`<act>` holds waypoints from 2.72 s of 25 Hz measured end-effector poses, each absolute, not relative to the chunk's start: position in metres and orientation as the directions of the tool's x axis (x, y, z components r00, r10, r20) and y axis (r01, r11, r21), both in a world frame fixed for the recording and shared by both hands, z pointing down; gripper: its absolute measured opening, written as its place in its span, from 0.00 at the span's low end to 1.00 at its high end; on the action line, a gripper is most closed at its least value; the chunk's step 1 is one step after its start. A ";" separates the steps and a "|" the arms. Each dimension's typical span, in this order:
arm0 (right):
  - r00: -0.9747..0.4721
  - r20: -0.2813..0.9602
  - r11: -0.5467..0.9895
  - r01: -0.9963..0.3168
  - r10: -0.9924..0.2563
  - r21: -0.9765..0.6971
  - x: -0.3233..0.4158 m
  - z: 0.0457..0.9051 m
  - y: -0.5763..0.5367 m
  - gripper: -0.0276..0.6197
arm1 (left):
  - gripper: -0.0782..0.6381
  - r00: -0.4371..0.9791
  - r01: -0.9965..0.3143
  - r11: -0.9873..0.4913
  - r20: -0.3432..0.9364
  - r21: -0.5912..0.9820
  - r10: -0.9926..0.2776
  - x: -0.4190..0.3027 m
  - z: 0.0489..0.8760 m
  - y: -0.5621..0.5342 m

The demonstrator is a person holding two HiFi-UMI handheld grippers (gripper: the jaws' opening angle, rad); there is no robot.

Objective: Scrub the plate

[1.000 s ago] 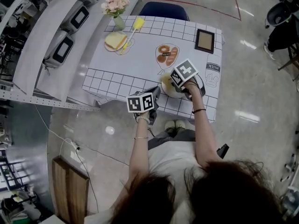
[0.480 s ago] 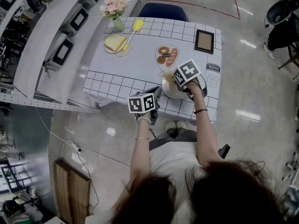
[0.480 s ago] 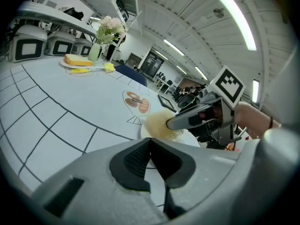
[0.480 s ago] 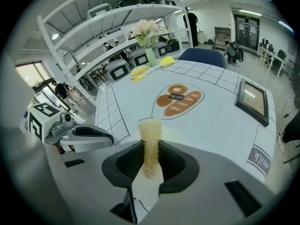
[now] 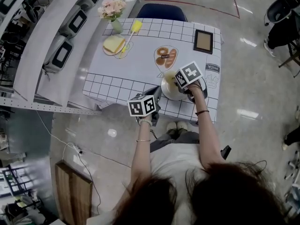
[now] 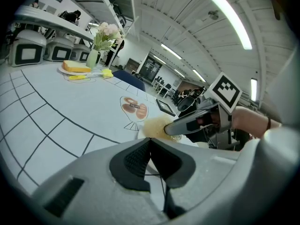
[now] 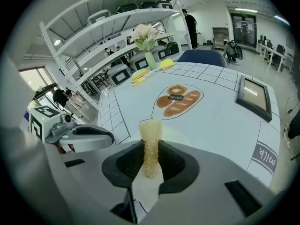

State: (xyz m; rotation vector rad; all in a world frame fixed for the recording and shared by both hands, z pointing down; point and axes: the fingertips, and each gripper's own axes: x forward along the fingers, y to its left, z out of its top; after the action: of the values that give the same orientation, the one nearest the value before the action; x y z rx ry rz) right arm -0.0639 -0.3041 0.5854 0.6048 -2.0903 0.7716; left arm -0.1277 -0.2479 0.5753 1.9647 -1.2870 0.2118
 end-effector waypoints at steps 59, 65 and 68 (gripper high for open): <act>-0.952 0.159 0.920 -0.297 -0.263 -0.257 -0.062 0.480 -0.260 0.16 | 0.12 0.378 -0.900 -0.300 0.226 0.316 -0.898 -0.130 0.502 -0.245; -0.956 0.150 0.924 -0.285 -0.253 -0.256 -0.065 0.476 -0.263 0.16 | 0.12 0.376 -0.903 -0.300 0.228 0.306 -0.898 -0.131 0.500 -0.248; -0.959 0.139 0.923 -0.276 -0.246 -0.268 -0.067 0.474 -0.263 0.16 | 0.12 0.377 -0.903 -0.301 0.229 0.307 -0.897 -0.132 0.501 -0.249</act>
State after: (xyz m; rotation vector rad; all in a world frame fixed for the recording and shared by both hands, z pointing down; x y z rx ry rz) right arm -0.0667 -0.2627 0.4741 0.4057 -2.9794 0.4379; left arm -0.1324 -0.2487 0.5010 2.2602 -1.5644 0.0202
